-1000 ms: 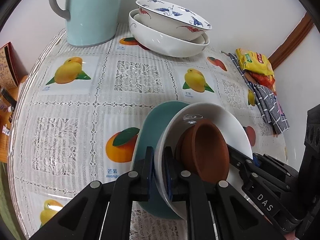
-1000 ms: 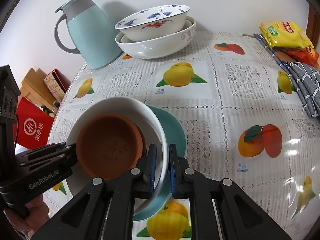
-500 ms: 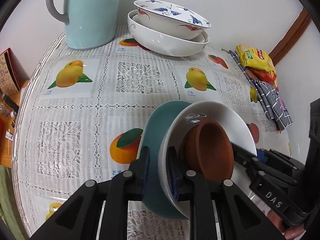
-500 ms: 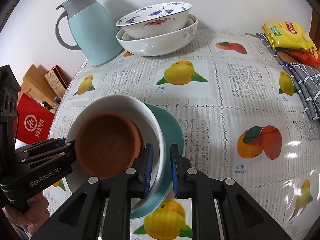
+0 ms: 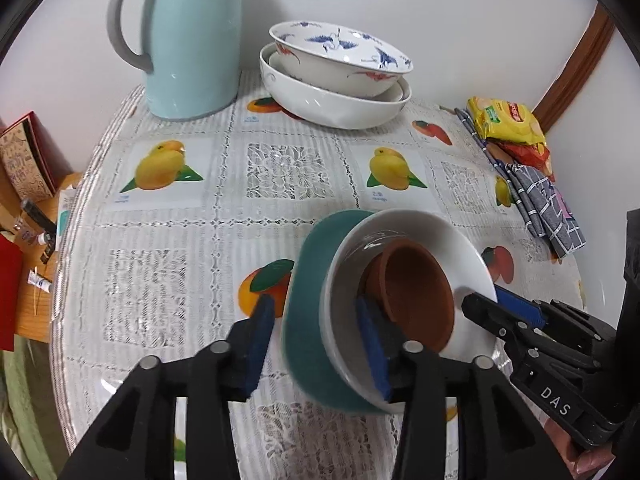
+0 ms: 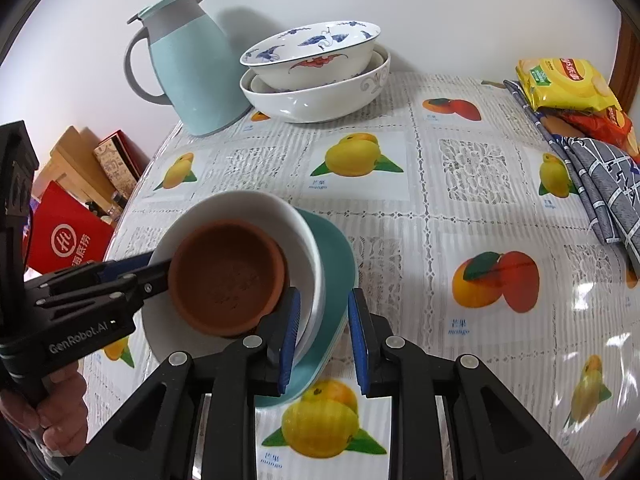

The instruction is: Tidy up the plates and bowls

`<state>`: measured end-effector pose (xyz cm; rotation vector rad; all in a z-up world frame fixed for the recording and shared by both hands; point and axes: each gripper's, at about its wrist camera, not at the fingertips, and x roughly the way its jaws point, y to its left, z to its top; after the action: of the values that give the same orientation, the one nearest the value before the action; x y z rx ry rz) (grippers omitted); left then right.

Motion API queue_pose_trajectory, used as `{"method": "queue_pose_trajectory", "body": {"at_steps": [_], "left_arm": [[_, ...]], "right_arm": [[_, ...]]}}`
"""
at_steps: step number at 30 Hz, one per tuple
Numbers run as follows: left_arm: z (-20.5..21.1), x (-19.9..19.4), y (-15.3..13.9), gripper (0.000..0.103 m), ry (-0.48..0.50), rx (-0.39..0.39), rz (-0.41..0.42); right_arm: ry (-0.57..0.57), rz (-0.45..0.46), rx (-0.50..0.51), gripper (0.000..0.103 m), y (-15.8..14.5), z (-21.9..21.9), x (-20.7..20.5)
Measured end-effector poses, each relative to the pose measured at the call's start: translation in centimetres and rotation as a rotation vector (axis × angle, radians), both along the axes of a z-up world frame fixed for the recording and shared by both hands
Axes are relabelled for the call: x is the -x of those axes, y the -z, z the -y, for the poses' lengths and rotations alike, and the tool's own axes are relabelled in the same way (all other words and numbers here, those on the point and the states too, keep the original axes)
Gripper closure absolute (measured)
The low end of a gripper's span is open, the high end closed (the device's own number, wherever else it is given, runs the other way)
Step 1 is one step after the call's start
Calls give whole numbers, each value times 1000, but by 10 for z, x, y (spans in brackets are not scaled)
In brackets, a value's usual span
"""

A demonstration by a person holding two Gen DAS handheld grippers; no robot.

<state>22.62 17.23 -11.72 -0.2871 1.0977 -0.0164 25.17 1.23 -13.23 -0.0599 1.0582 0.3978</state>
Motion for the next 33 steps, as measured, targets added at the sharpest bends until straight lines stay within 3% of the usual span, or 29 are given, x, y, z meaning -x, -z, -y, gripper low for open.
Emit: {"method": "queue_pose_trajectory", "body": {"at_steps": [9, 14, 18, 20, 26, 33], "left_arm": [[9, 40, -35, 55, -20, -21, 73], [32, 65, -63, 47, -12, -46, 142], [54, 85, -84, 41, -10, -73, 199], [66, 95, -93, 33, -8, -81, 230], [108, 126, -112, 26, 8, -132, 299], [134, 157, -117, 20, 13, -140, 320]], "right_arm": [[43, 108, 35, 71, -35, 18, 44], [112, 172, 19, 60, -61, 47, 70], [178, 246, 99, 40, -79, 68, 96], [207, 244, 111, 39, -85, 80, 106], [284, 265, 81, 39, -100, 118, 141], [317, 293, 45, 35, -105, 149, 186]]}}
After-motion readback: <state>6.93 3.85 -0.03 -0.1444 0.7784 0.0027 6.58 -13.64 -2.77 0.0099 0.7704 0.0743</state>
